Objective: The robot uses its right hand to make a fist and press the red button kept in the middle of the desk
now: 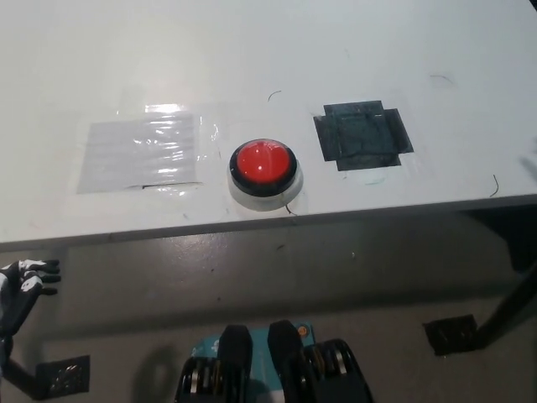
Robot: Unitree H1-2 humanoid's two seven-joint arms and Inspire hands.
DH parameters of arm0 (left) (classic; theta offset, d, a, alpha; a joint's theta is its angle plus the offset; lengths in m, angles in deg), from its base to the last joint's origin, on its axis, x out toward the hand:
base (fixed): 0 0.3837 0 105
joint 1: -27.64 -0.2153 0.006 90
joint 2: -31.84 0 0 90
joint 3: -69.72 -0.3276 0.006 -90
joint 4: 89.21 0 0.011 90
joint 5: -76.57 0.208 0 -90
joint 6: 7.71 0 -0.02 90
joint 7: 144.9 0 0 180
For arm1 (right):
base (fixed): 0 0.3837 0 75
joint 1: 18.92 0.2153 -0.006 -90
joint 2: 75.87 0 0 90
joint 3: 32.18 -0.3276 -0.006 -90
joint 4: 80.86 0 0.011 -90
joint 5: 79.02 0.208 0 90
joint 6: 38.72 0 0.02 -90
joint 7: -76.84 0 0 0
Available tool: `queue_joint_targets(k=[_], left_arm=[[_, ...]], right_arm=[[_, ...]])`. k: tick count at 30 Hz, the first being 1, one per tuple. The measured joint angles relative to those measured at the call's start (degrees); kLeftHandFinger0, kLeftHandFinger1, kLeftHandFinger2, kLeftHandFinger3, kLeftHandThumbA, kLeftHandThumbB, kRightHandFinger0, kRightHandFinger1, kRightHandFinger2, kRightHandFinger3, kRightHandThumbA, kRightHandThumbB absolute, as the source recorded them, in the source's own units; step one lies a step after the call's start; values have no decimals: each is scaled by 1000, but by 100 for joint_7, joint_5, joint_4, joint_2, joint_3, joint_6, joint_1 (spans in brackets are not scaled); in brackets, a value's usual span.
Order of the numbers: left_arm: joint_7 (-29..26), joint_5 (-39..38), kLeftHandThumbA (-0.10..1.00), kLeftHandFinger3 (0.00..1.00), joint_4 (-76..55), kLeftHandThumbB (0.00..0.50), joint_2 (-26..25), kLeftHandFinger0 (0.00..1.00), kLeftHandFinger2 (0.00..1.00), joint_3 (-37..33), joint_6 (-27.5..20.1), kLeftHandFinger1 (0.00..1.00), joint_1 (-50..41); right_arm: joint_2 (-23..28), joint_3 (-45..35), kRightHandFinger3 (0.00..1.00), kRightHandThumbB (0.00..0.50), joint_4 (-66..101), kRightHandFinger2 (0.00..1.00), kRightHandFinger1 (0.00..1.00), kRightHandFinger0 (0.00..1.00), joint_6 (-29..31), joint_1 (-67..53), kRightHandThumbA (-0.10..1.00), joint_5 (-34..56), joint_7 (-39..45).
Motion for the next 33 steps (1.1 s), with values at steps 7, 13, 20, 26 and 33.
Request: queue_joint_targets(k=[7, 13, 20, 26, 33], left_arm=[[34, -8, 570, 650, -4, 0, -11, 598, 666, 4, 20, 610, 7], [34, -14, 560, 620, -9, 0, -11, 603, 653, 7, 39, 602, -4], [34, -16, 538, 595, -31, 7, -10, 554, 619, 9, 51, 565, -14], [35, -16, 600, 601, -21, 18, -10, 594, 643, -7, 41, 593, -12], [36, -24, 548, 597, -23, 0, -7, 568, 620, -5, 42, 568, -11]], right_arm=[[-448, 487, 528, 207, -728, 421, 446, 359, -25, 1287, 846, -15, 95], [-1129, 945, 578, 135, -956, 457, 469, 354, -37, 1699, 862, -139, 140], [-1770, 1267, 292, 225, -1616, 212, 272, 250, -25, 1961, 840, -349, 221], [-2249, 1359, 24, 181, -2056, 64, 14, 0, 110, 1964, 815, -534, 290], [-2589, 1546, 289, 133, -2423, 339, 87, 0, 381, 1908, 879, -807, 362]])
